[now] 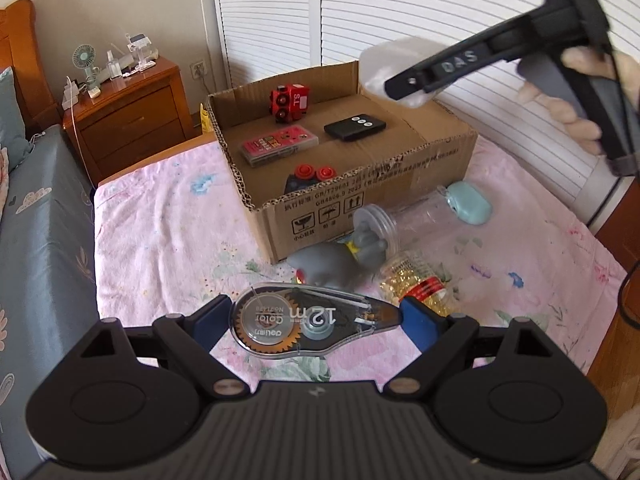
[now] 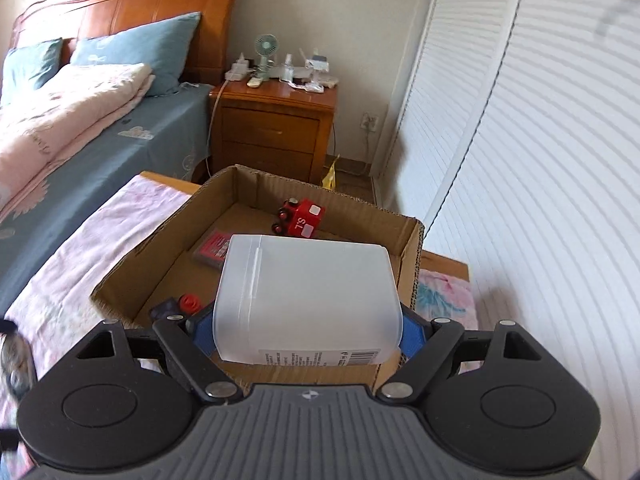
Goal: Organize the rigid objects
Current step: 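Drop the white box into the cardboard box with the right tool while the left tool carries the tape, then lower the correction tape into the cardboard box and open the left tool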
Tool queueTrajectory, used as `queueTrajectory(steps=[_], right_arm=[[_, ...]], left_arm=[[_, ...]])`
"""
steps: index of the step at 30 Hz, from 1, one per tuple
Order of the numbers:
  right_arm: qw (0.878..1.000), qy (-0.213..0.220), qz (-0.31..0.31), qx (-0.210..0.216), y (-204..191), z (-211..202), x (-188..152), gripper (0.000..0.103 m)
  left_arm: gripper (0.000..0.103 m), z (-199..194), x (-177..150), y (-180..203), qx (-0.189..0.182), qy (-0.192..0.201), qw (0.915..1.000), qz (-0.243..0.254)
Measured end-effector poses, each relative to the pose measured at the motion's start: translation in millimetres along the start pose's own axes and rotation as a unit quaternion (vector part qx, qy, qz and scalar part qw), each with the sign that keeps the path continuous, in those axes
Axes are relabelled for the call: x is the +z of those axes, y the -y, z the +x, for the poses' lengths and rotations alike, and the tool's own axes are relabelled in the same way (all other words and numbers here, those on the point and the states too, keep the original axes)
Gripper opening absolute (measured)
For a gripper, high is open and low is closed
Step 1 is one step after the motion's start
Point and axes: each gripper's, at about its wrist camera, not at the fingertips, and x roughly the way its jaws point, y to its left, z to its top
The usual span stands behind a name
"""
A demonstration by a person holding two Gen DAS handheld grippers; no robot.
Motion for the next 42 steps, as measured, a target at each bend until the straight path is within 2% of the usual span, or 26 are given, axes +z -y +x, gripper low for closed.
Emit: queueTrajectory(steps=[2, 3, 5, 9, 13, 17, 23, 29, 34, 38, 42], right_arm=[[1.000, 0.003, 0.017, 0.002, 4, 2, 0, 0.095], [1.000, 0.007, 0.022, 0.004, 5, 1, -1, 0.103], [0.999, 0.017, 0.027, 0.005, 6, -3, -6, 0.103], [1.000, 0.012, 0.021, -0.012, 5, -11, -15, 0.103], [1.000, 0.004, 0.028, -0.007, 5, -23, -29, 0.103], [0.999, -0.005, 0.036, -0.005, 3, -34, -44, 0.103], [0.999, -0.006, 0.042, -0.030, -5, -50, -69, 0.103], [0.997, -0.010, 0.068, -0.037, -14, -55, -95, 0.103], [0.995, -0.018, 0.062, -0.070, -20, -54, -107, 0.103], [0.996, -0.022, 0.075, -0.054, -15, -52, -113, 0.103], [0.995, -0.020, 0.083, -0.056, -8, -52, -115, 0.103]], left_arm=[[0.089, 1, 1, 0, 0.001, 0.000, 1.0000, 0.000], [0.089, 0, 1, 0, 0.001, 0.000, 1.0000, 0.001], [0.089, 0, 2, 1, 0.001, 0.001, 1.0000, 0.002], [0.089, 0, 6, 2, -0.001, 0.005, 1.0000, 0.004], [0.089, -2, 12, 5, -0.001, 0.010, 0.9999, 0.009], [0.089, -4, 25, 5, 0.001, 0.019, 0.9998, 0.011], [0.090, 0, 54, 1, 0.007, 0.031, 0.9995, 0.006], [0.090, 22, 95, -2, 0.019, 0.041, 0.9989, -0.005], [0.090, 45, 119, -2, 0.028, 0.033, 0.9991, -0.002], [0.090, 62, 132, -2, 0.033, 0.028, 0.9991, -0.005], [0.090, 79, 139, -3, 0.036, 0.017, 0.9992, -0.009]])
